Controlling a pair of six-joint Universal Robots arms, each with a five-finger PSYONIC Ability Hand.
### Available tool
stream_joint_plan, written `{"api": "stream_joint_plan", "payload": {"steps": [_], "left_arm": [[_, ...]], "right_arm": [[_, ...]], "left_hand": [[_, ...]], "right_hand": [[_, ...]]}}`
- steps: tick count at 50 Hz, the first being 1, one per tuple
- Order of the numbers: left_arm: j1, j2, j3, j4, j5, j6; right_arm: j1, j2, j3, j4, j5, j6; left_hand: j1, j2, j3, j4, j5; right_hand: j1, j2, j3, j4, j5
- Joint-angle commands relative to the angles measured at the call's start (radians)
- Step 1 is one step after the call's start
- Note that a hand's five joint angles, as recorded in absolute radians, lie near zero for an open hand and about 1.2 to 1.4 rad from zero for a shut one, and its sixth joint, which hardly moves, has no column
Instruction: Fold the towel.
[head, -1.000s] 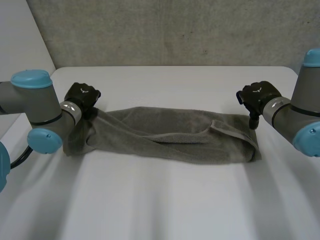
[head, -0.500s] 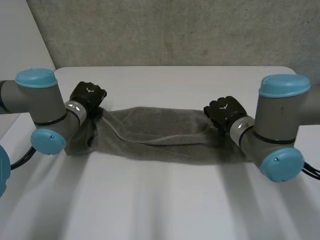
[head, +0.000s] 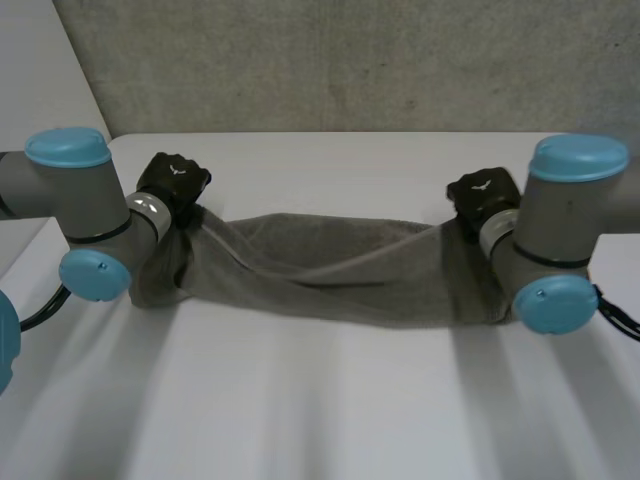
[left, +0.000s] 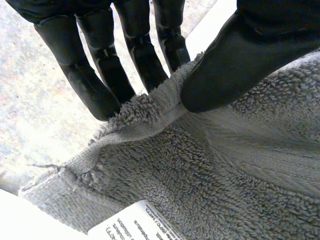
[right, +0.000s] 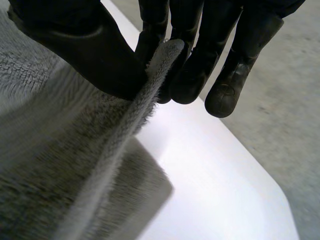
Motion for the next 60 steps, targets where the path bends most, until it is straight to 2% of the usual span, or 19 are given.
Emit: {"api": "stream_joint_plan", "payload": {"steps": [1,4,12,21,26,32,34,35,36,37,38,39,40,42,43,45,56,60], "left_arm": [[0.0,-0.076,0.122,-0.026,-0.001,0.003],[0.0,-0.154,0.238,-0.098,-0.026,0.003],[-0.008,-0.266,0.426,-0.219,-0.034,0.002],[-0.012,-0.308,0.51,-0.252,-0.041,0.002],[-0.021,-0.326,0.534,-0.25,-0.041,0.003],[-0.023,-0.363,0.571,-0.252,-0.043,0.003],[-0.023,-0.381,0.598,-0.255,-0.046,0.003],[-0.023,-0.381,0.599,-0.255,-0.046,0.003],[-0.023,-0.389,0.612,-0.256,-0.056,0.003],[-0.023,-0.389,0.612,-0.256,-0.057,0.003],[-0.023,-0.393,0.625,-0.256,-0.072,0.003],[-0.026,-0.395,0.637,-0.258,-0.087,0.005],[-0.026,-0.395,0.637,-0.258,-0.087,0.005],[-0.032,-0.392,0.652,-0.265,-0.102,0.005],[-0.032,-0.392,0.652,-0.265,-0.103,0.005],[-0.044,-0.38,0.669,-0.279,-0.104,0.005],[-0.048,-0.286,0.711,-0.37,-0.103,-0.027],[-0.038,-0.227,0.698,-0.425,-0.098,-0.087]], "right_arm": [[-0.08,0.001,-0.012,-0.029,-0.007,0.049],[-0.115,0.014,-0.017,-0.067,-0.016,0.121],[-0.126,0.043,-0.035,-0.159,-0.034,0.173],[-0.114,0.126,-0.107,-0.165,-0.054,0.169],[-0.111,0.17,-0.152,-0.165,-0.042,0.165],[-0.111,0.207,-0.195,-0.164,-0.03,0.161],[-0.112,0.227,-0.214,-0.161,-0.019,0.156],[-0.112,0.227,-0.215,-0.161,-0.019,0.156],[-0.112,0.233,-0.224,-0.161,-0.013,0.15],[-0.112,0.239,-0.23,-0.159,-0.007,0.143],[-0.112,0.239,-0.23,-0.159,-0.007,0.142],[-0.112,0.241,-0.233,-0.158,-0.004,0.132],[-0.112,0.241,-0.233,-0.158,-0.003,0.132],[-0.112,0.233,-0.233,-0.159,0.013,0.109],[-0.112,0.233,-0.233,-0.159,0.013,0.109],[-0.112,0.221,-0.235,-0.158,0.039,0.098],[-0.124,0.058,-0.176,-0.155,0.036,0.106],[-0.134,-0.044,-0.13,-0.141,0.01,0.092]], "left_hand": [[-0.055,-0.126,-0.167,-0.141,-0.276],[-0.058,-0.129,-0.17,-0.144,-0.279],[-0.076,-0.147,-0.188,-0.162,-0.297],[-0.155,-0.226,-0.267,-0.241,-0.376],[-0.273,-0.344,-0.385,-0.359,-0.493],[-0.508,-0.578,-0.619,-0.594,-0.728],[-0.7,-0.771,-0.812,-0.786,-0.921],[-0.701,-0.772,-0.813,-0.787,-0.922],[-0.916,-0.987,-1.028,-1.002,-1.137],[-0.919,-0.989,-1.03,-1.005,-1.139],[-1.171,-1.242,-1.283,-1.257,-1.392],[-1.264,-1.335,-1.376,-1.35,-1.485],[-1.265,-1.336,-1.377,-1.351,-1.486],[-1.262,-1.333,-1.374,-1.348,-1.483],[-1.262,-1.333,-1.374,-1.348,-1.483],[-1.262,-1.333,-1.374,-1.348,-1.483],[-1.247,-1.318,-1.359,-1.333,-1.468],[-1.221,-1.292,-1.333,-1.307,-1.442]], "right_hand": [[0.054,0.08,0.06,0.054,0.049],[0.054,0.08,0.06,0.054,0.049],[0.054,0.08,0.06,0.054,0.049],[0.054,0.08,0.06,0.054,0.049],[0.054,0.08,0.06,0.054,0.049],[0.054,0.08,0.06,0.054,0.049],[0.054,0.08,0.06,0.054,0.049],[0.054,0.08,0.06,0.054,0.049],[0.054,0.08,0.06,0.054,0.049],[0.054,0.08,0.06,0.054,0.049],[0.054,0.08,0.06,0.054,0.049],[0.035,0.061,0.041,0.035,0.03],[0.035,0.061,0.041,0.034,0.029],[-0.757,-0.731,-0.751,-0.758,-0.763],[-0.761,-0.735,-0.755,-0.761,-0.766],[-0.922,-0.896,-0.916,-0.922,-0.927],[-0.961,-0.935,-0.955,-0.961,-0.966],[-0.958,-0.932,-0.952,-0.958,-0.963]]}}
